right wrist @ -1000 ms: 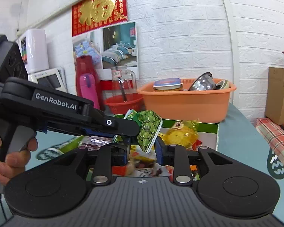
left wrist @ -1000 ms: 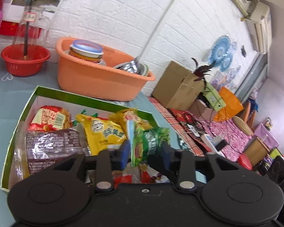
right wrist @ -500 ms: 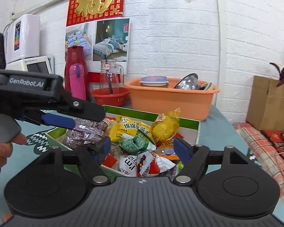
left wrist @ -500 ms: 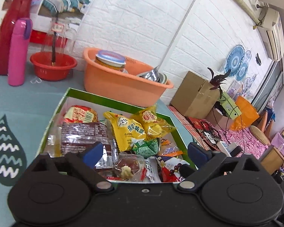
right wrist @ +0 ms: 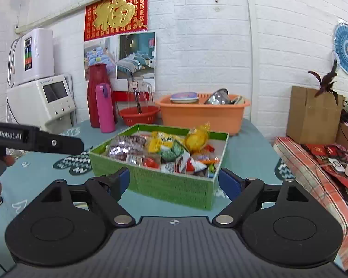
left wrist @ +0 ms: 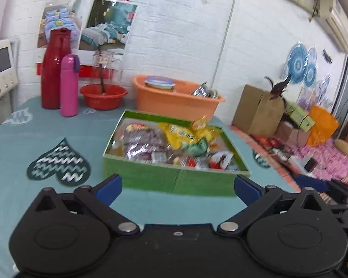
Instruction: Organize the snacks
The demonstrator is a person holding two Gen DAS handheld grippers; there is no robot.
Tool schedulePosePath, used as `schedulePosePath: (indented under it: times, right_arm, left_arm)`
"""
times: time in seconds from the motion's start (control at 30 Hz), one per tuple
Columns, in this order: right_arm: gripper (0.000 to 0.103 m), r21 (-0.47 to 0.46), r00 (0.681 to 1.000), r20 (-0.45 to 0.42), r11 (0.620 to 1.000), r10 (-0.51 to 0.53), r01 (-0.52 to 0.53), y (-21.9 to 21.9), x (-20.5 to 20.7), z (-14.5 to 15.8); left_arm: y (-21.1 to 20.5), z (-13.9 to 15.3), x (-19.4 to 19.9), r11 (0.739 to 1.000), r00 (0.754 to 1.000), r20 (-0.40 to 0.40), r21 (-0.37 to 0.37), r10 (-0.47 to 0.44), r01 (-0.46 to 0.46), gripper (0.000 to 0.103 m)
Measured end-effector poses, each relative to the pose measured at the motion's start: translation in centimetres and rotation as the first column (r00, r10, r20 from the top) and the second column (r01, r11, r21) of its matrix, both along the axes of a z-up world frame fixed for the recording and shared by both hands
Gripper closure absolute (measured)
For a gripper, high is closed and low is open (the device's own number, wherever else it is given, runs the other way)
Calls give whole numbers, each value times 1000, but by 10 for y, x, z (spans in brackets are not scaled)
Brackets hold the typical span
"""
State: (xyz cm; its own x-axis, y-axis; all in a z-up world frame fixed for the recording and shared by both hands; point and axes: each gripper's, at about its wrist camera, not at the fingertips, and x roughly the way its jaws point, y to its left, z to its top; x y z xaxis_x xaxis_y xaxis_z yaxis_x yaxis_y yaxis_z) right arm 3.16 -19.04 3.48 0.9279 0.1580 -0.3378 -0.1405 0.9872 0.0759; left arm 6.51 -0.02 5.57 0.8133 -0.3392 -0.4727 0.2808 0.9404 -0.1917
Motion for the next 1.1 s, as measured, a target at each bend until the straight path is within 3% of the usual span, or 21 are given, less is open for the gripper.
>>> schedulePosePath:
  times: [0.43, 0.8, 1.1]
  right_arm:
    - [0, -35, 995, -92, 999, -33, 30, 4, -10, -39]
    - [0, -36, 996, -86, 999, -36, 33, 5, -11, -40]
    - [0, -36, 995, -89, 999, -33, 30, 8, -9, -41]
  left_arm:
    - [-1, -43, -26, 991, 993, -45, 83, 113, -109, 0]
    - [7, -52, -24, 972, 979, -43, 134, 200, -193, 0]
    - [18, -55, -26, 971, 976, -38, 117, 215, -209, 0]
